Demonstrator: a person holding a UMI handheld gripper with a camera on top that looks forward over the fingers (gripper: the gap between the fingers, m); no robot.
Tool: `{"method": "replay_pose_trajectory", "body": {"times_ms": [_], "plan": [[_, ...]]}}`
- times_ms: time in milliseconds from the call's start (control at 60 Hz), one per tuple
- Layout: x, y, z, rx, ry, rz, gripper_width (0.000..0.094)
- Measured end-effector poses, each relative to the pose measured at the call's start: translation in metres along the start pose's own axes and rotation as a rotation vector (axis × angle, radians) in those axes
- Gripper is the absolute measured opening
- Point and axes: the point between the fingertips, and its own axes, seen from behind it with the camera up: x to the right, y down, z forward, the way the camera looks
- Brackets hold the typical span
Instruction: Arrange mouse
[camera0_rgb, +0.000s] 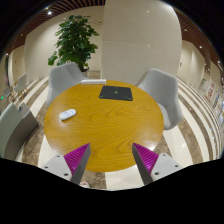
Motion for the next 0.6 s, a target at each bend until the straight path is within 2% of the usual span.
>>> {"method": "replay_pose_trajectory", "body": {"times_ms": [117, 600], "plan": [[-0.017, 0.001, 0.001, 0.000, -0.023, -0.003, 0.0869], [-0.188, 0.003, 0.041, -0.028, -0.149, -0.069, 0.0870]]}}
